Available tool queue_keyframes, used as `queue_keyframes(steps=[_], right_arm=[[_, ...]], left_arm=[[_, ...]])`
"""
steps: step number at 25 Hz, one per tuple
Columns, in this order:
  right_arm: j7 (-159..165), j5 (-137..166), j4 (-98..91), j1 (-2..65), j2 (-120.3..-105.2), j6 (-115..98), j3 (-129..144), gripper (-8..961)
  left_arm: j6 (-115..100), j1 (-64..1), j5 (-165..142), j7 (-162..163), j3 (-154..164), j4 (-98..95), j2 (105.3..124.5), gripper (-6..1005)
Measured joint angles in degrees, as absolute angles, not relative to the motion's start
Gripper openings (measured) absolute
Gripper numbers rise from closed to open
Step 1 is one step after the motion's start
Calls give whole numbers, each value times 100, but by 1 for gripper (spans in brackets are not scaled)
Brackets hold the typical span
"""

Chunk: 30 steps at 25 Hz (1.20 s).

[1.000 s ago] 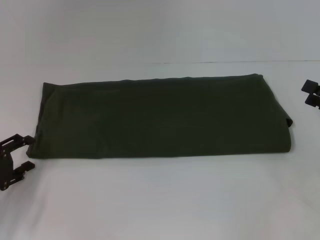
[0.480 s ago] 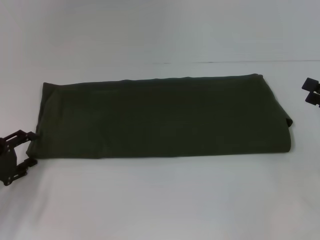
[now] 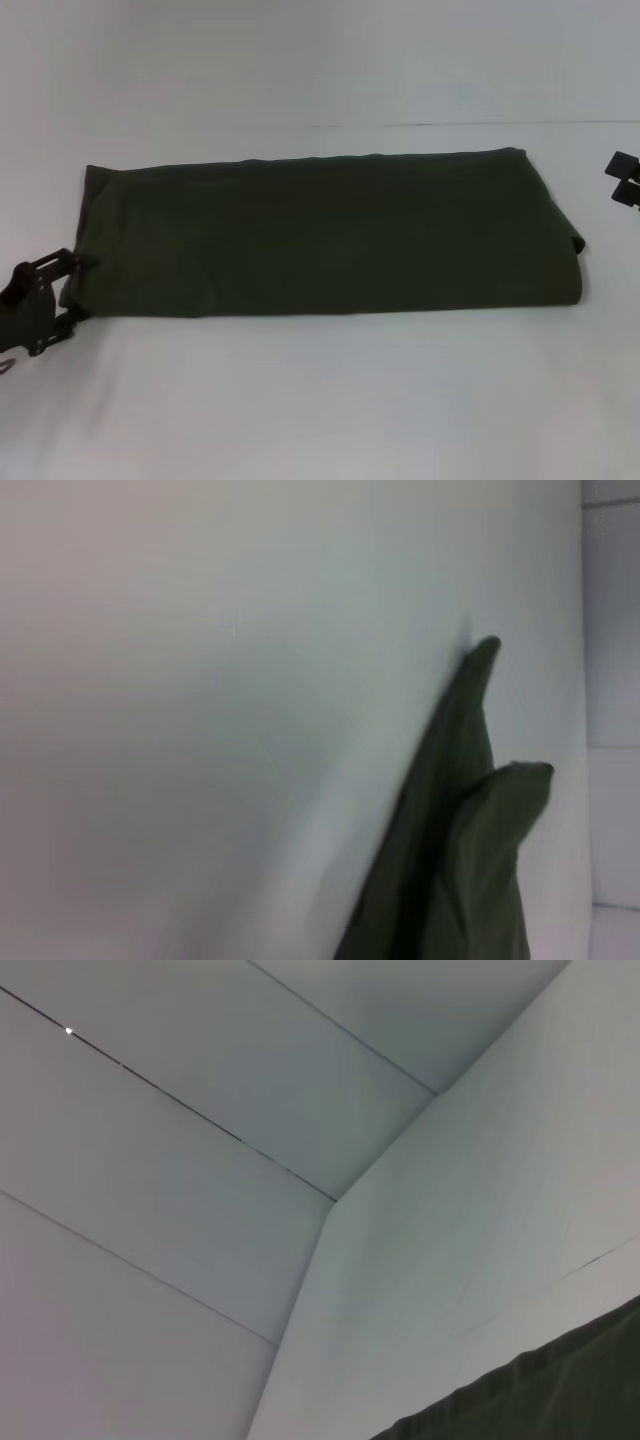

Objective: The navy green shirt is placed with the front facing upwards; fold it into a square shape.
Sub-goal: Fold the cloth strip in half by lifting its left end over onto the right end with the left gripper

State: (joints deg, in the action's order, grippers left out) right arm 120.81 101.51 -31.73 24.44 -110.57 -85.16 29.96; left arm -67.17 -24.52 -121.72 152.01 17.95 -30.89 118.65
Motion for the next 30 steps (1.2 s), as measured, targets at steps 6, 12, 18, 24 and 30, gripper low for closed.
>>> queue_keyframes(steps=[6, 12, 18, 24, 30], right_arm=[[12079, 10142, -3172, 2452, -11057, -8516, 2968, 764], [12061, 10142, -3173, 2451, -11057, -8513, 2951, 764], [12076, 10163, -3172, 2445, -11057, -8466, 2944, 764], [12081, 10167, -3171, 2405, -11057, -8456, 2944, 764], [12083, 10166, -3138, 2386, -11057, -8454, 2927, 763]], left_arm=[[-7139, -2459, -11859, 14825, 1723, -3133, 11870, 707], [-7323, -2246, -11602, 14691, 1642, -3138, 11859, 700], [-7165, -2247, -11856, 14800, 1731, -3075, 11869, 693], [-6961, -2317, -11936, 14939, 1994, -3004, 11872, 686], [-6737, -2418, -12018, 15035, 2023, -2949, 11857, 680]])
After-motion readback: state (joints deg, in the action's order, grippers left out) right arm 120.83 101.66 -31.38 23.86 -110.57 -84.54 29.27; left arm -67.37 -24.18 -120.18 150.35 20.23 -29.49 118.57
